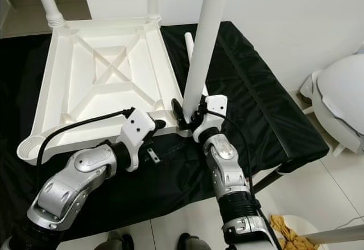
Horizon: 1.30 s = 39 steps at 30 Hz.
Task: Building children table
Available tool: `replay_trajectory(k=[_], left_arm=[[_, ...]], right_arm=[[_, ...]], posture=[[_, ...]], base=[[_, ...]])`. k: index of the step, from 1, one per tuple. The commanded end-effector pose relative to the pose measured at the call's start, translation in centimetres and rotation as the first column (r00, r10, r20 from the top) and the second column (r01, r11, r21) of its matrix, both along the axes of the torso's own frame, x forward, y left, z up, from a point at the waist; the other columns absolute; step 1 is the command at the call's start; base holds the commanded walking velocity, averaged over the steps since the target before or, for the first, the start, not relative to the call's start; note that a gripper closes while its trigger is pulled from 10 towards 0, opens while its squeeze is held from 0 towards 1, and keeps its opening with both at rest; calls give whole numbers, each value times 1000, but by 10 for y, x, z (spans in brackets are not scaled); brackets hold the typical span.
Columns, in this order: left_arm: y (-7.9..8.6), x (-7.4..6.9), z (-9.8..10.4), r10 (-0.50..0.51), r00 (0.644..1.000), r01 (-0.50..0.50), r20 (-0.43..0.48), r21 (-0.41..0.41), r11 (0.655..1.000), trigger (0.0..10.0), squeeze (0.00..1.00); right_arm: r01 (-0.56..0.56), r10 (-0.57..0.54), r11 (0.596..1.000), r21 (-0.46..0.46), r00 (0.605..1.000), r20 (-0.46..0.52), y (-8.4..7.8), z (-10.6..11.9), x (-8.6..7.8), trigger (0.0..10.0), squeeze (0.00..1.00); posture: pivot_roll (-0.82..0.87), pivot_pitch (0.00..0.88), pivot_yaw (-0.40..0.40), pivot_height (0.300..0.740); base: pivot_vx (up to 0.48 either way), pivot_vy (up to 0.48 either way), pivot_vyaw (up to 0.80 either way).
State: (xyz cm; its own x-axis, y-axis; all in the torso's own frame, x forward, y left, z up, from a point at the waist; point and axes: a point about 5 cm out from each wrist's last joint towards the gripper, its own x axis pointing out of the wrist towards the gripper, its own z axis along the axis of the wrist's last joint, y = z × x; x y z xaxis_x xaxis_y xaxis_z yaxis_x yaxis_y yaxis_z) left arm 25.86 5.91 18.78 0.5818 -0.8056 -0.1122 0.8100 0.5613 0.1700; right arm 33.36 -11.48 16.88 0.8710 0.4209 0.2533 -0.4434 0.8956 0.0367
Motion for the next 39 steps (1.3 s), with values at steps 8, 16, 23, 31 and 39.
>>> replay_trajectory(k=[8, 16, 23, 31, 39], left_arm=[[4, 3, -2, 51, 999, -51, -12, 12, 999, 10000, 0], [7, 4, -1, 58, 998, -58, -13, 21, 998, 10000, 0], [8, 4, 0, 57, 998, -57, -15, 26, 998, 10000, 0], [8, 3, 1, 56, 998, -56, -18, 20, 998, 10000, 0], [8, 2, 2, 55, 998, -55, -21, 19, 998, 10000, 0]], right_arm=[[-123, 125, 992, -32, 991, 52, -4, 15, -6, 10000, 0], [-247, 250, 960, -131, 968, 9, -26, 16, -12, 10000, 0], [-301, 302, 938, -172, 953, -24, -36, 14, -13, 9176, 0], [-359, 352, 910, -208, 933, -71, -45, 10, -9, 0, 0], [-358, 348, 913, -197, 934, -84, -46, 8, -7, 0, 0]], posture=[[7, 120, -13, 740], [3, 126, -12, 740], [7, 126, -9, 740], [12, 126, -11, 740], [16, 128, -10, 740]], base=[[0, 0, 0], [0, 0, 0], [0, 0, 0], [0, 0, 0], [0, 0, 0]])
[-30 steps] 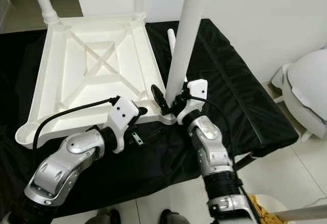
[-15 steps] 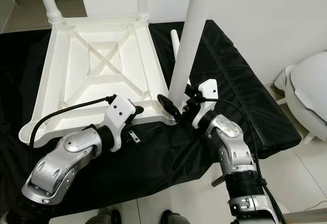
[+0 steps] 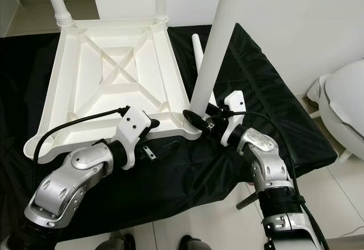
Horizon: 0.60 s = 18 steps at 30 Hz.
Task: Building children table
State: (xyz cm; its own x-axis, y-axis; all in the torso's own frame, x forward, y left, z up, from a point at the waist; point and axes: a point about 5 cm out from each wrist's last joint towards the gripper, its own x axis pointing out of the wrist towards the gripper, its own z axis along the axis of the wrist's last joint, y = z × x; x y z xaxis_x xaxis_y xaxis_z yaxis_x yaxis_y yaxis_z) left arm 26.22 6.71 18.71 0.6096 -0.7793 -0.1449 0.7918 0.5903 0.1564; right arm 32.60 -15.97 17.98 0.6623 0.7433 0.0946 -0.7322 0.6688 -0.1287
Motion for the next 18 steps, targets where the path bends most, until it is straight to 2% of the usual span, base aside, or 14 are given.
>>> replay_trajectory(k=[1, 2, 3, 11, 14, 15, 16, 18], left_arm=[[0, -2, 2, 15, 1000, -15, 8, -1, 1000, 10000, 0], [0, -2, 2, 14, 1000, -14, 6, -1, 1000, 10000, 0], [0, -2, 2, 15, 1000, -14, 6, -1, 1000, 10000, 0], [-2, -3, 2, 12, 1000, -12, 1, -6, 1000, 10000, 0], [-3, -3, 2, 6, 1000, -6, 0, -5, 1000, 10000, 0], [-3, -3, 2, 6, 1000, -6, 0, -5, 1000, 10000, 0], [-4, -3, 1, 1, 1000, -1, -3, -6, 1000, 10000, 0], [-5, -3, 1, -2, 1000, 2, -4, -7, 1000, 10000, 0]], right_arm=[[9, -9, 1000, 23, 1000, -24, 0, -3, 0, 0, 0], [18, -17, 999, 31, 999, -27, 1, -3, 0, 0, 0], [40, -39, 998, 39, 999, -30, 2, -3, 0, 10000, 0], [170, -166, 983, 74, 985, -53, 13, -7, 1, 10000, 0], [282, -277, 957, 68, 958, -74, 14, -12, 3, 10000, 0], [282, -277, 957, 68, 958, -74, 14, -12, 3, 10000, 0], [350, -344, 933, 77, 935, -86, 18, -15, 4, 10000, 0], [361, -354, 929, 81, 931, -92, 21, -16, 3, 10000, 0]], posture=[[16, 128, -11, 740], [16, 128, -10, 740], [15, 129, -12, 740], [9, 128, -13, 740], [4, 126, -14, 740], [4, 126, -14, 740], [1, 123, -15, 740], [1, 121, -15, 740]], base=[[0, 0, 0], [0, 0, 0], [0, 0, 0], [0, 0, 0], [0, 0, 0], [0, 0, 0], [0, 0, 0], [0, 0, 0]])
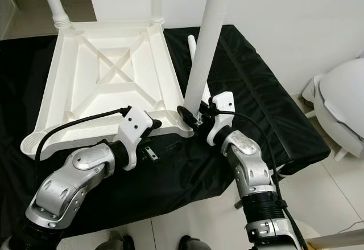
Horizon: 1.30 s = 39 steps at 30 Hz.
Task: Building children table
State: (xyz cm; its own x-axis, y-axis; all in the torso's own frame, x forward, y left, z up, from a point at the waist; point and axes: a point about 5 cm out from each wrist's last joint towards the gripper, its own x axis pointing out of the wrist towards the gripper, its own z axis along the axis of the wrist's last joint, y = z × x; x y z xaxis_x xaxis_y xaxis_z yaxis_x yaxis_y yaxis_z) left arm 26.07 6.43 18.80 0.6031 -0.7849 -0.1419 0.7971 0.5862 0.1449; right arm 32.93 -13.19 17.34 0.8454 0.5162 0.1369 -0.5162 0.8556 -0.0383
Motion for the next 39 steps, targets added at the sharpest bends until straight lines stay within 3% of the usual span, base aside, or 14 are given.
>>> replay_trajectory(k=[1, 5, 12, 15, 18, 24, 31, 32, 39], left_arm=[[-3, -2, 0, 2, 1000, -2, 3, 3, 1000, 10000, 0], [-3, -1, 0, -1, 1000, 1, 2, 1, 1000, 10000, 0], [-6, -1, 0, -9, 1000, 9, 1, -1, 1000, 10000, 0], [-6, -1, 0, -10, 1000, 10, 1, -3, 1000, 10000, 0], [-8, -1, 0, -11, 1000, 11, 0, -6, 1000, 10000, 0], [-9, -2, -1, -13, 1000, 13, -2, -10, 1000, 10000, 0], [-9, -2, -1, -13, 1000, 13, -8, -12, 1000, 10000, 0], [-9, -2, -1, -14, 1000, 14, -8, -12, 1000, 10000, 0], [-9, -2, -1, -17, 1000, 17, -10, -12, 1000, 10000, 0]], right_arm=[[97, -96, 995, 8, 994, -47, -4, -9, -1, 10000, 0], [137, -135, 990, 34, 990, -46, 0, -7, -1, 10000, 0], [334, -330, 936, 106, 942, -59, 8, -3, -2, 10000, 0], [427, -423, 895, 131, 904, -54, 9, -1, -2, 10000, 0], [502, -495, 850, 159, 865, -82, 20, -1, -1, 10000, 0], [504, -495, 850, 154, 864, -94, 30, -3, -3, 10000, 0], [488, -480, 865, 118, 872, -92, 28, -8, -3, 10000, 0], [465, -457, 878, 111, 885, -89, 27, -9, -3, 10000, 1000], [389, -384, 915, 108, 921, -62, 22, -9, -4, 10000, 1000]], posture=[[-3, 116, -15, 740], [-6, 111, -16, 740], [-8, 101, -23, 740], [-8, 100, -24, 740], [-4, 95, -28, 740], [-3, 95, -30, 740], [-5, 96, -29, 740], [-7, 97, -28, 740], [-8, 98, -29, 740]], base=[[0, 0, 0], [0, 0, 0], [0, 0, 0], [0, 0, 0], [0, 0, 0], [0, 0, 0], [0, 0, 0], [0, 0, 0], [0, 0, 0]])
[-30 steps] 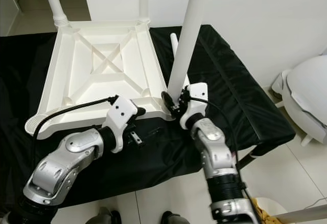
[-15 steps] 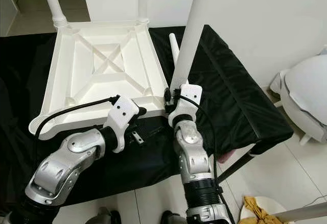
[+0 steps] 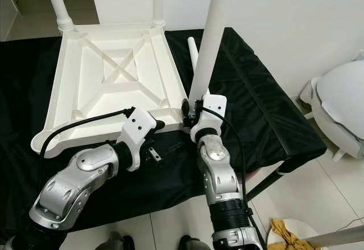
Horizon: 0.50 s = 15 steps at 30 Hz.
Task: Building children table
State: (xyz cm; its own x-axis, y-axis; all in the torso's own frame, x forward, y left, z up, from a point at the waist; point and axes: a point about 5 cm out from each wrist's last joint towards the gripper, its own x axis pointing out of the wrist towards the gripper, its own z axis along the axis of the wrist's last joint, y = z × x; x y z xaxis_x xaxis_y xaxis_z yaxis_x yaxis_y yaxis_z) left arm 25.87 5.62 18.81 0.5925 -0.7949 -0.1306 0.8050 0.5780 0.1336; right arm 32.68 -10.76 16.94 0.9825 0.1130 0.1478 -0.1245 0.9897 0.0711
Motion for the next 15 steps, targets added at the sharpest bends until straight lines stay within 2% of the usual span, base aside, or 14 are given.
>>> replay_trajectory(k=[1, 2, 3, 7, 9, 11, 15], left_arm=[[-1, 0, -1, -4, 1000, 4, -8, 4, 1000, 10000, 0], [-1, 0, -1, -4, 1000, 4, -7, 4, 1000, 10000, 0], [-1, 0, -1, -2, 1000, 2, -6, 8, 1000, 10000, 0], [-1, 0, -1, 0, 1000, 0, -9, 5, 1000, 10000, 0], [-1, 0, -1, 0, 1000, 0, -10, 2, 1000, 10000, 0], [-1, 0, 0, 0, 1000, 0, -9, 2, 1000, 10000, 0], [0, 1, 0, 0, 1000, 0, -8, 4, 1000, 10000, 0]], right_arm=[[-20, 20, 1000, 15, 1000, -10, -2, -5, -1, 10000, 1000], [-65, 65, 998, 18, 998, -1, -1, -4, -2, 10000, 329], [-99, 99, 995, 25, 995, 10, -1, -3, -3, 10000, 0], [-142, 141, 989, 36, 990, 16, -1, -2, -4, 10000, 0], [-235, 234, 972, 30, 972, 37, -2, 0, -5, 10000, 0], [-309, 310, 951, -19, 949, 54, -8, 2, -4, 10000, 0], [-358, 362, 931, -69, 930, 57, -16, 3, -1, 10000, 0]], posture=[[-8, 98, -29, 740], [-7, 99, -29, 740], [-7, 99, -29, 740], [-5, 99, -28, 740], [-4, 98, -26, 740], [-3, 99, -23, 740], [-3, 99, -21, 740]], base=[[0, 0, 0], [0, 0, 0], [0, 0, 0], [0, 0, 0], [0, 0, 0], [0, 0, 0], [0, 0, 0]])
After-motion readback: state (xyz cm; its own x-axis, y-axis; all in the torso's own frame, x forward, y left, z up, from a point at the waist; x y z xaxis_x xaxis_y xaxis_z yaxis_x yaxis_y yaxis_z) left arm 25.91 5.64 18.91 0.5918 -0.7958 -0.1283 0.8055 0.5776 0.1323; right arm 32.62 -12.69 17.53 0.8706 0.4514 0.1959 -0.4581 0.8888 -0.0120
